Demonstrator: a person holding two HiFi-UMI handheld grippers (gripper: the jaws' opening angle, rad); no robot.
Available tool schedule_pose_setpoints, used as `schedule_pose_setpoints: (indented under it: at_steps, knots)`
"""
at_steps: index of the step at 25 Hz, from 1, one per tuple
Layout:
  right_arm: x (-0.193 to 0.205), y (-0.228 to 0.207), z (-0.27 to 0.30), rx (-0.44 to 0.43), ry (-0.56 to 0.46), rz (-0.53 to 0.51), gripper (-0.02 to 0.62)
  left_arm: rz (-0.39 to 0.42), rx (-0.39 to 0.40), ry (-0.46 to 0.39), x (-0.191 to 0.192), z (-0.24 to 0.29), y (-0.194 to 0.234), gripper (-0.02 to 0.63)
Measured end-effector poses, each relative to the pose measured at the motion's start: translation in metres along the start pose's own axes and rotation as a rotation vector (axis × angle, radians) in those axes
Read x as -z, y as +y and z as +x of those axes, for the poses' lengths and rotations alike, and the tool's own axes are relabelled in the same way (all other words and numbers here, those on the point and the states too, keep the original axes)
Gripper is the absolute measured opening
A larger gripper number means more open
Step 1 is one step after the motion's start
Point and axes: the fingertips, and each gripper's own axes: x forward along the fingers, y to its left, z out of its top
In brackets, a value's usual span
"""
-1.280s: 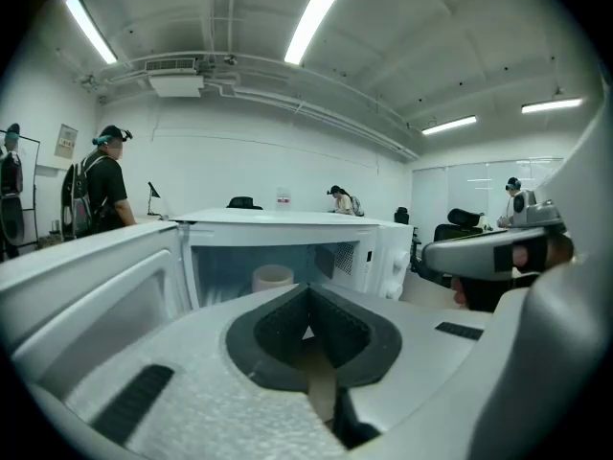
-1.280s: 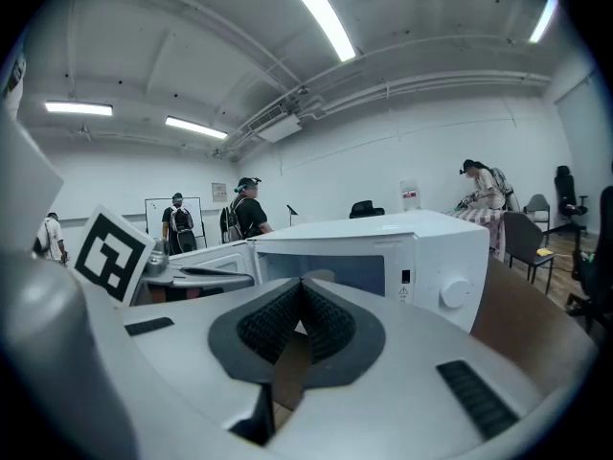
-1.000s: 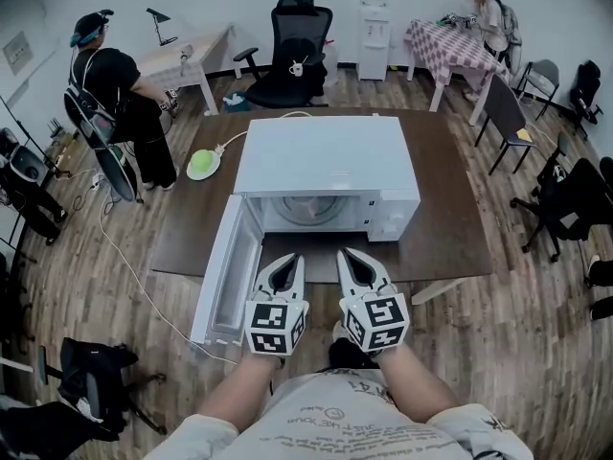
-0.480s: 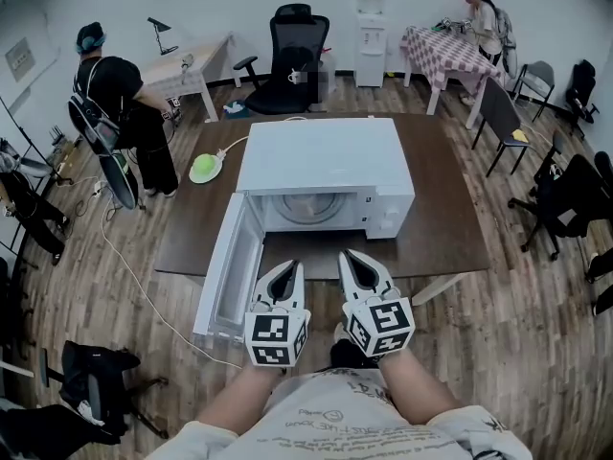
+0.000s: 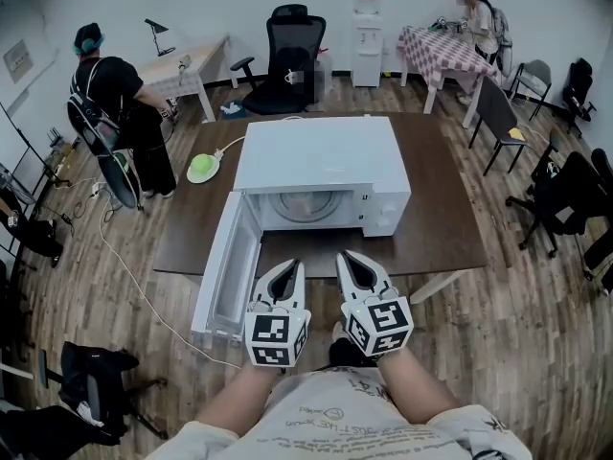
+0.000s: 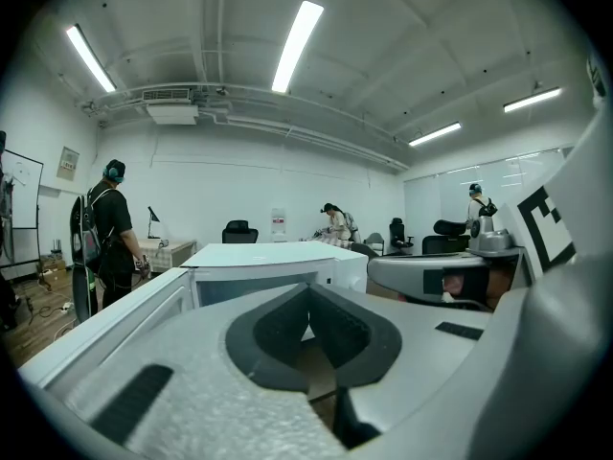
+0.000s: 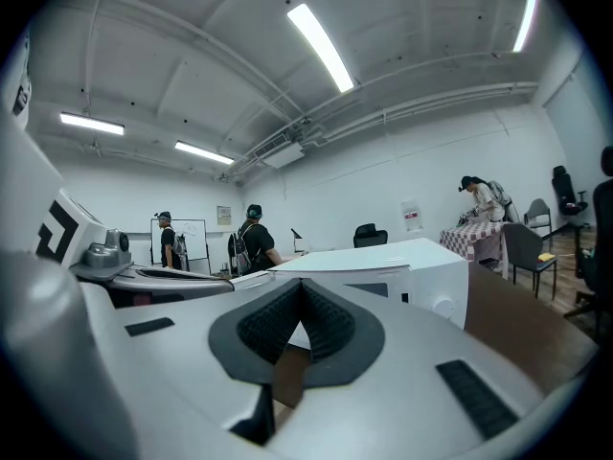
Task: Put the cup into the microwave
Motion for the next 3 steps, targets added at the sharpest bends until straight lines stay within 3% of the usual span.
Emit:
schedule_pose_setpoints:
  at_steps: [3]
  knots:
    - [0.0011, 0.0000, -0.0013, -0.002, 0.000, 0.003, 0.015, 0.009, 0.005, -0.006, -0.0019, -0.0005, -0.0038, 0.015]
